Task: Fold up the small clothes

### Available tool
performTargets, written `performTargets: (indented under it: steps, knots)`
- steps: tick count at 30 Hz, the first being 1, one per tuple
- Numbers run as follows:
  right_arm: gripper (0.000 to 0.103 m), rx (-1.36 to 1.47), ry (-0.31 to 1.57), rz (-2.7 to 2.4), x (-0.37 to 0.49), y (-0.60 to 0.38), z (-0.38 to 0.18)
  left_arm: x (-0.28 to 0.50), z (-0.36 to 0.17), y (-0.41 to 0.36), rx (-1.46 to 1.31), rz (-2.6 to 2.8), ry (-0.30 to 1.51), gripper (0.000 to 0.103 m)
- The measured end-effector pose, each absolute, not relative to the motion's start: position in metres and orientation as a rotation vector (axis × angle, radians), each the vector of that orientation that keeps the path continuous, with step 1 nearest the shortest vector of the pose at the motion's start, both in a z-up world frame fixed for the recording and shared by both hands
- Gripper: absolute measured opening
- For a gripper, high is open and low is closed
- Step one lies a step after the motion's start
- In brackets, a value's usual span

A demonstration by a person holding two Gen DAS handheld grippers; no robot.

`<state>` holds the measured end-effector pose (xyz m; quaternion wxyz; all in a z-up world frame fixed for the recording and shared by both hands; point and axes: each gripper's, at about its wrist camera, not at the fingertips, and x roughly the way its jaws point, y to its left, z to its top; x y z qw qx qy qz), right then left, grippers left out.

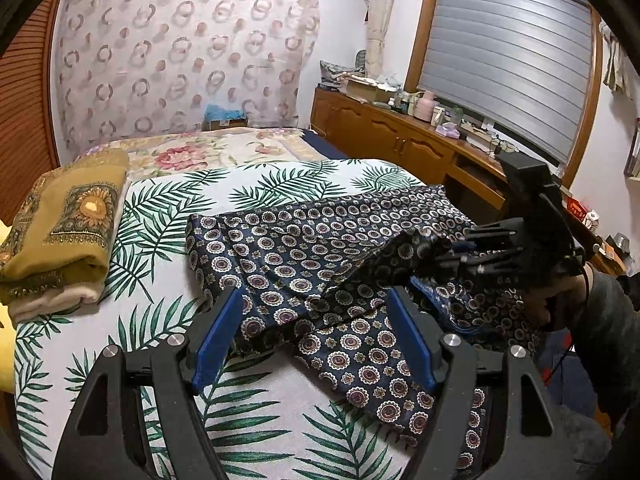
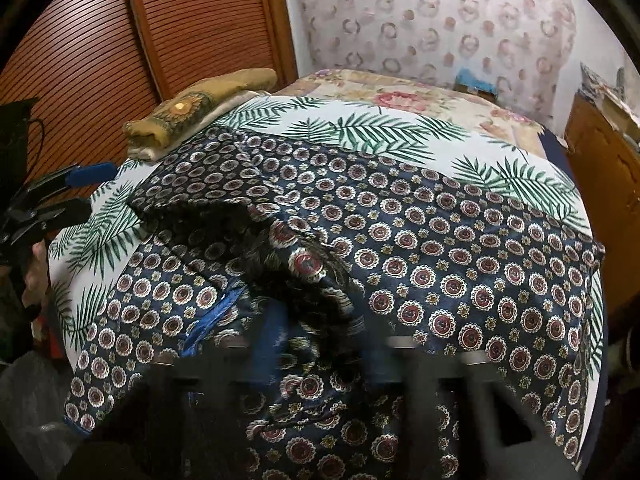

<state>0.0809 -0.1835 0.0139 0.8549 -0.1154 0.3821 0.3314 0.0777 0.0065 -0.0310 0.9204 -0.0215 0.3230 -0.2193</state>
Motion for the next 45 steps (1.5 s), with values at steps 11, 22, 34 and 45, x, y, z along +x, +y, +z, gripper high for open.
performTargets:
  steps: [11, 22, 34, 45]
  knots:
    - [0.005, -0.130, 0.620, 0.661, 0.024, -0.227, 0.042, 0.074, -0.030, 0.006, -0.045, -0.449, 0.652, 0.075]
    - [0.005, -0.095, 0.604, 0.442, -0.020, -0.301, 0.054, 0.069, -0.025, -0.002, -0.030, -0.464, 0.634, 0.075]
    - [0.005, -0.091, 0.673, 0.359, -0.030, -0.314, 0.051, 0.066, -0.022, -0.012, -0.014, -0.457, 0.611, 0.075]
    - [0.036, -0.144, 0.570, 0.397, -0.043, -0.305, 0.075, 0.065, -0.023, -0.012, -0.012, -0.445, 0.607, 0.075]
